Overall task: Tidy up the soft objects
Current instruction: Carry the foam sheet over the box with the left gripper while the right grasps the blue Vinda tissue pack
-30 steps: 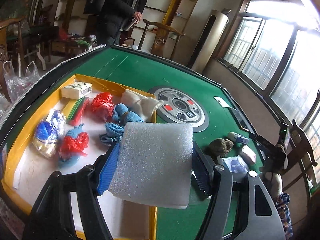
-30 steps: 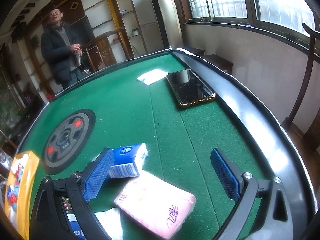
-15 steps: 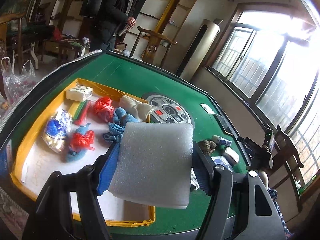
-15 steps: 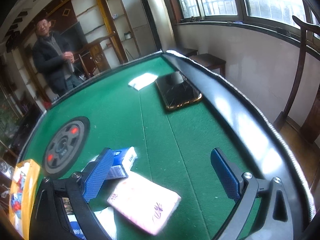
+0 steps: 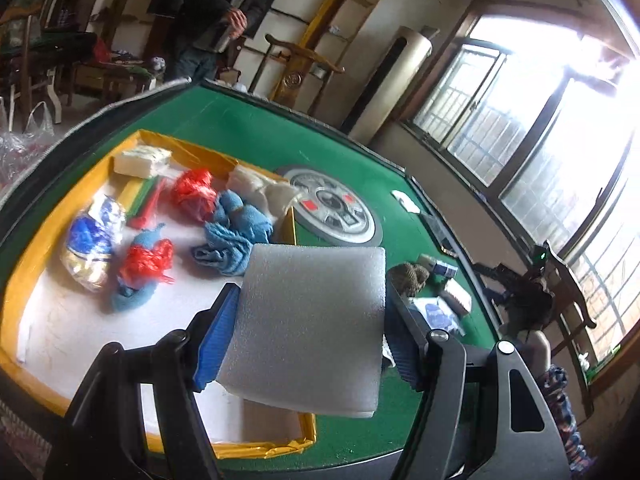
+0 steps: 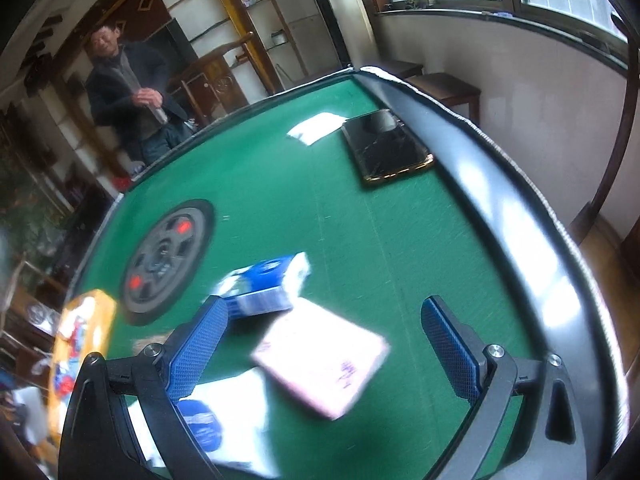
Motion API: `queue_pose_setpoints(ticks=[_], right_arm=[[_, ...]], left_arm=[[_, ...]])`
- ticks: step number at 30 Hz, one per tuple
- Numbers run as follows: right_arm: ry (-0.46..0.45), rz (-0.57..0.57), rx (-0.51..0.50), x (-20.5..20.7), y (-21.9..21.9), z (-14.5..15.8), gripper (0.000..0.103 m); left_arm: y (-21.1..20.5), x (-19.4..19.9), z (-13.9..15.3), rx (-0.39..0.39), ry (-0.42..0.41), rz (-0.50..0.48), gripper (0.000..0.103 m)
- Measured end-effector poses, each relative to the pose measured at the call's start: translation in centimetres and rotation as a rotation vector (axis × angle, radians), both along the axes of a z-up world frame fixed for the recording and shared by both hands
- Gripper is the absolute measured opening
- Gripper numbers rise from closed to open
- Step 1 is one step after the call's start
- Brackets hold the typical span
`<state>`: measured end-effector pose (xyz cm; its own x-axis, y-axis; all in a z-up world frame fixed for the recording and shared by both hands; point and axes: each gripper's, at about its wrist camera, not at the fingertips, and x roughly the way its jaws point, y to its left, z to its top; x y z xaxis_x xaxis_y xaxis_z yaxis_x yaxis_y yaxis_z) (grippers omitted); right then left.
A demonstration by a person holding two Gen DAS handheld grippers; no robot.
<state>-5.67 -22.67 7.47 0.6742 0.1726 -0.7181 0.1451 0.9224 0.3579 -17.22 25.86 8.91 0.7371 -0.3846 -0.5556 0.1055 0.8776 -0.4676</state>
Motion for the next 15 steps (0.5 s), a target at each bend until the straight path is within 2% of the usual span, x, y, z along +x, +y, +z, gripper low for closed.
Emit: queue_pose_setpoints(ticks=[6, 11, 15], right_arm=[[0.038, 0.075, -0.047, 0.7, 1.7, 0.0, 0.095], [0.067, 0.112, -0.090, 3.3, 3.2, 0.4, 0.095], [0.148, 0.150, -0.138, 6.2, 5.2, 0.0, 0.095]], left_arm=[[-1.5, 1.4, -1.6, 0.006, 0.063, -0.043, 0.068], [-0.1, 0.4, -1.3, 0.001, 0.052, 0.004, 0.068], [1.5, -0.2, -1.0, 0.012, 0.047, 0.047, 0.068]])
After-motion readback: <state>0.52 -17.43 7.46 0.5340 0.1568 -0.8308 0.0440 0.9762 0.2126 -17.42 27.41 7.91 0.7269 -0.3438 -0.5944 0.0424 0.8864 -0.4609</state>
